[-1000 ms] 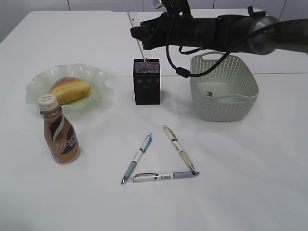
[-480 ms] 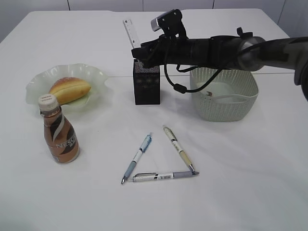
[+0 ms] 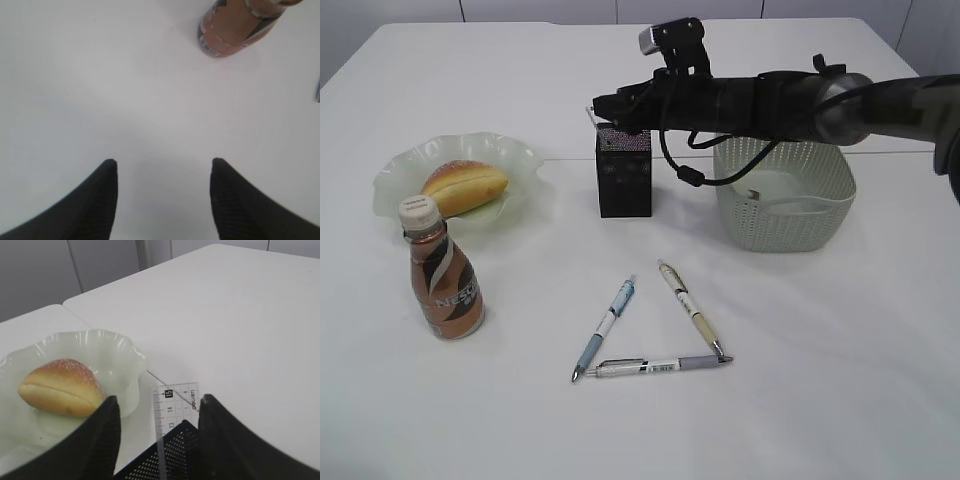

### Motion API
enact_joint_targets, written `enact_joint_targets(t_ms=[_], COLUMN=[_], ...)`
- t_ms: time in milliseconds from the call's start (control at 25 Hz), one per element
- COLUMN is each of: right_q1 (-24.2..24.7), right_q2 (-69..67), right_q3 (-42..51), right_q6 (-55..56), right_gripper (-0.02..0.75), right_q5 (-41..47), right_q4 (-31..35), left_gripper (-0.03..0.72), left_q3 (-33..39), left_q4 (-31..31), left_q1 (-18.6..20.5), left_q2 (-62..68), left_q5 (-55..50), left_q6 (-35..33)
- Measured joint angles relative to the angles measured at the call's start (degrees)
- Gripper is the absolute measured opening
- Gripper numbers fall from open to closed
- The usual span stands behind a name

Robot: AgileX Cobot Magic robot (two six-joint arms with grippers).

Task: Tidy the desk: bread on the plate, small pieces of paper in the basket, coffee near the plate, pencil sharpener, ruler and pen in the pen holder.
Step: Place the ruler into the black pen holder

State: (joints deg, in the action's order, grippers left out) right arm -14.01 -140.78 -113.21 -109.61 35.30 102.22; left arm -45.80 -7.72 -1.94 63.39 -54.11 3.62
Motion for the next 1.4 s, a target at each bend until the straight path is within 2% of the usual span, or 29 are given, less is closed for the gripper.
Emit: enact_joint_targets(t_ms=[120, 240, 440, 560, 720, 880, 1000, 1120, 1400], right_q1=[0.0, 0.0, 0.0, -0.8, -4.7, -9.3, -12.0, -13.1, -13.2], right_q2=[2.2, 6.1, 13.0, 17.1, 21.0, 22.9, 23.0, 22.0, 17.1], right_q3=[0.0, 0.0, 0.0, 0.0, 0.0, -0.1, -0.1, -0.1, -0.2], right_q6=[6.4, 16.2, 44.0, 60.3, 78.5, 92.3, 98.8, 105.4, 113.9], right_gripper=[0.375, 0.377, 0.377, 0.377, 0.377, 0.377, 0.377, 0.377, 0.377], right_q5=[-0.6, -1.4, 0.9, 7.2, 16.6, 23.5, 29.7, 34.3, 35.2], right_q4=[-1.4, -9.9, -37.8, -55.7, -78.1, -92.7, -98.1, -99.5, -100.5], left_gripper=[0.433, 0.433, 0.433, 0.433, 0.433, 0.433, 0.433, 0.433, 0.433], left_q3=[0.0, 0.0, 0.0, 0.0, 0.0, 0.0, 0.0, 0.0, 0.0], left_q4=[0.0, 0.0, 0.1, 0.1, 0.1, 0.1, 0.0, -0.7, -1.8], left_q1=[0.0, 0.0, 0.0, 0.0, 0.0, 0.0, 0.0, 0.0, 0.0], left_q2=[0.0, 0.0, 0.0, 0.0, 0.0, 0.0, 0.0, 0.0, 0.0], left_q5=[-1.1, -2.5, -2.8, -2.8, -2.8, -2.5, -1.6, -1.4, -1.2], left_q6=[0.0, 0.0, 0.0, -0.2, -0.5, -0.5, -0.5, -0.5, -0.5])
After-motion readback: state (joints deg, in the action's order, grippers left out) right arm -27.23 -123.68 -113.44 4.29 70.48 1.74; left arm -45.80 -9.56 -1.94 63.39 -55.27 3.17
